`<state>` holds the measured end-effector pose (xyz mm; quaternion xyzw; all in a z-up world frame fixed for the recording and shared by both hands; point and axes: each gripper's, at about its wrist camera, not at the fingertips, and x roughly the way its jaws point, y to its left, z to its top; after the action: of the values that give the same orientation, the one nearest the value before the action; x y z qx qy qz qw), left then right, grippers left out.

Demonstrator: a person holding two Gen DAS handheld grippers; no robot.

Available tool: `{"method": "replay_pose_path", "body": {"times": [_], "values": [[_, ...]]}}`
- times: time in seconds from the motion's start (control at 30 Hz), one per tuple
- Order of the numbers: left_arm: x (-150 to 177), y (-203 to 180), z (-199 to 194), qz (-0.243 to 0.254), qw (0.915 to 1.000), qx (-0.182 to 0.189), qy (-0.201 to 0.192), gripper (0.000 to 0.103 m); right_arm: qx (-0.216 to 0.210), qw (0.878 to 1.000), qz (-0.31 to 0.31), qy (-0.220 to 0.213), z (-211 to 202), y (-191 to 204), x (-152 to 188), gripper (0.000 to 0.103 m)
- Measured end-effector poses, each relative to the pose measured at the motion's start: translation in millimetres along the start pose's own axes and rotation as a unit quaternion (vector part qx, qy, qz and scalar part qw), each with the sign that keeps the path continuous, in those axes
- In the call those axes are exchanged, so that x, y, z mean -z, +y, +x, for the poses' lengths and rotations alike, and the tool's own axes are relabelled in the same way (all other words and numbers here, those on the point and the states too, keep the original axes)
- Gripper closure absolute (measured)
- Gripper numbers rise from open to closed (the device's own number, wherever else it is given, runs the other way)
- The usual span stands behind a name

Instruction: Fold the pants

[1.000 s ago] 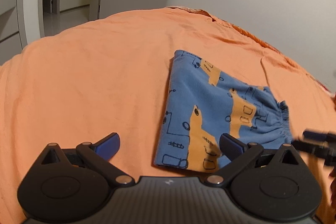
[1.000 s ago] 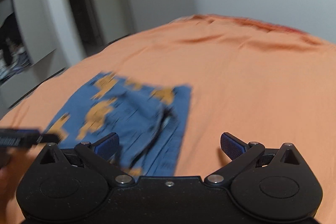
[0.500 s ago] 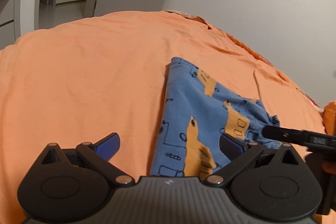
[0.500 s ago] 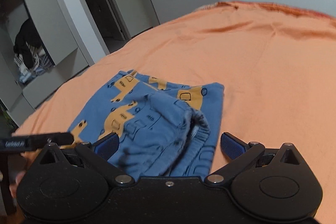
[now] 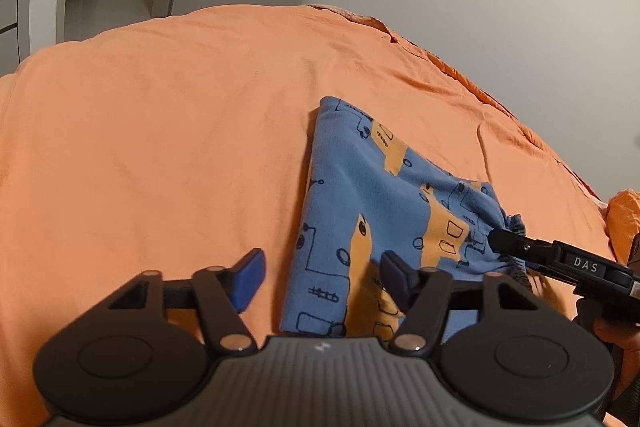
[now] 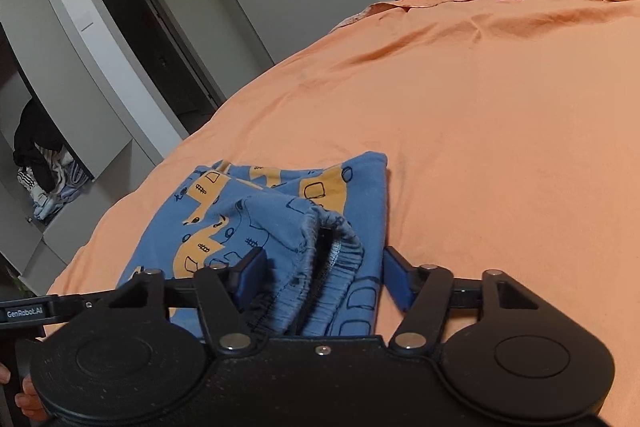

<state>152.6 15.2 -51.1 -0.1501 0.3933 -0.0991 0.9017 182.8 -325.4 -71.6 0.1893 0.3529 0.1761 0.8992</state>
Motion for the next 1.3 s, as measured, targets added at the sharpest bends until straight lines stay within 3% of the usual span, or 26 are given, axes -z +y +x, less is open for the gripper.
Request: {"method": "replay_pose_path", "body": {"times": [0.1, 0.23, 0.73, 0.9, 1.13, 1.3], "values": [[0, 0, 0, -0.005, 0.9999, 0.008, 0.006, 0.053, 0.007, 1.000, -0.006, 0.000, 0, 4, 1, 0.044], [1, -1, 0, 0.001, 0.9999, 0.007, 0.008, 0.059, 0.014, 1.000, -0.008, -0.002, 2, 7, 2, 0.044], [1, -5, 0, 0.010, 0.9999, 0.000, 0.010, 0.065, 0.058, 0.997, -0.049, -0.001, 5, 24, 7, 0.044], [4, -10, -2, 0.037, 0.9993, -0.004, -0.002, 0.074, 0.069, 0.994, -0.081, -0.006, 2, 37, 10, 0.062], [1, -22, -10, 0.062, 0.9978, -0.015, -0.018, 0.086, 0.093, 0.985, -0.144, -0.021, -3, 58, 12, 0.079], [-5, -56, -25, 0.142, 0.9866, -0.026, -0.076, 0.088, 0.087, 0.975, -0.200, -0.047, -14, 72, 7, 0.087]]}}
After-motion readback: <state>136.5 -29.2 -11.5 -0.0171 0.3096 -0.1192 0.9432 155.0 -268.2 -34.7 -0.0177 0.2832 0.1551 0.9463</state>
